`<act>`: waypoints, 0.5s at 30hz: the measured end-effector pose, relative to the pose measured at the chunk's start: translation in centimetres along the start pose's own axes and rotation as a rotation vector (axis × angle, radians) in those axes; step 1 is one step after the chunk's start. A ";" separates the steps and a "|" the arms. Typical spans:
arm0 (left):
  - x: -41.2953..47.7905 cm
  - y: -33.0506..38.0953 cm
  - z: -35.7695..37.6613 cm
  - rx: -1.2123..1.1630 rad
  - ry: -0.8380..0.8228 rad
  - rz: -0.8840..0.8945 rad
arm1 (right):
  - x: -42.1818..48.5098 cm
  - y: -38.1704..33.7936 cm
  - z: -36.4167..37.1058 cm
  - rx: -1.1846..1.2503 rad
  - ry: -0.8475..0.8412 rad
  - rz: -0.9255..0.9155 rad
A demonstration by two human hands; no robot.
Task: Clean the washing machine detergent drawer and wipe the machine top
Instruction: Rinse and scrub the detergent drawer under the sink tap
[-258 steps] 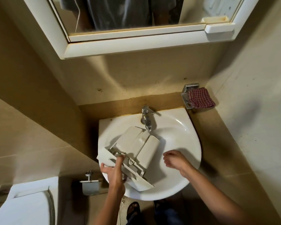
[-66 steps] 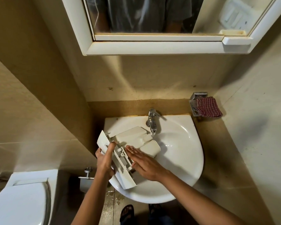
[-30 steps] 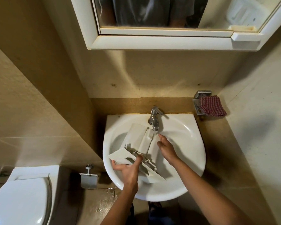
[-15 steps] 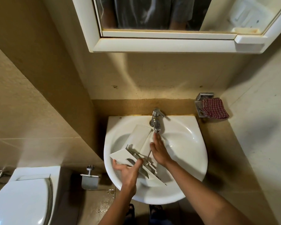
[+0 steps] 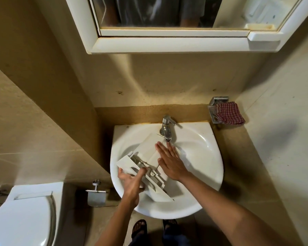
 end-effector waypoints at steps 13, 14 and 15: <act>-0.6 2.5 -1.1 0.201 -0.150 0.007 | 2.8 -1.8 -2.7 -0.040 -0.023 -0.029; -0.7 2.8 -1.2 0.211 -0.154 0.010 | 3.2 -1.7 -3.0 -0.034 -0.042 0.015; -0.9 3.2 -1.3 0.216 -0.153 0.022 | 3.5 -1.9 -3.2 -0.048 -0.067 0.025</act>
Point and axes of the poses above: each hand's wrist, its own x-axis towards the middle knuckle, its own z-axis out of the palm, y = z × x, the point moved 2 cm from there along x, towards the middle knuckle, and after that the axes turned 2 degrees about -y, right-handed, at the moved point
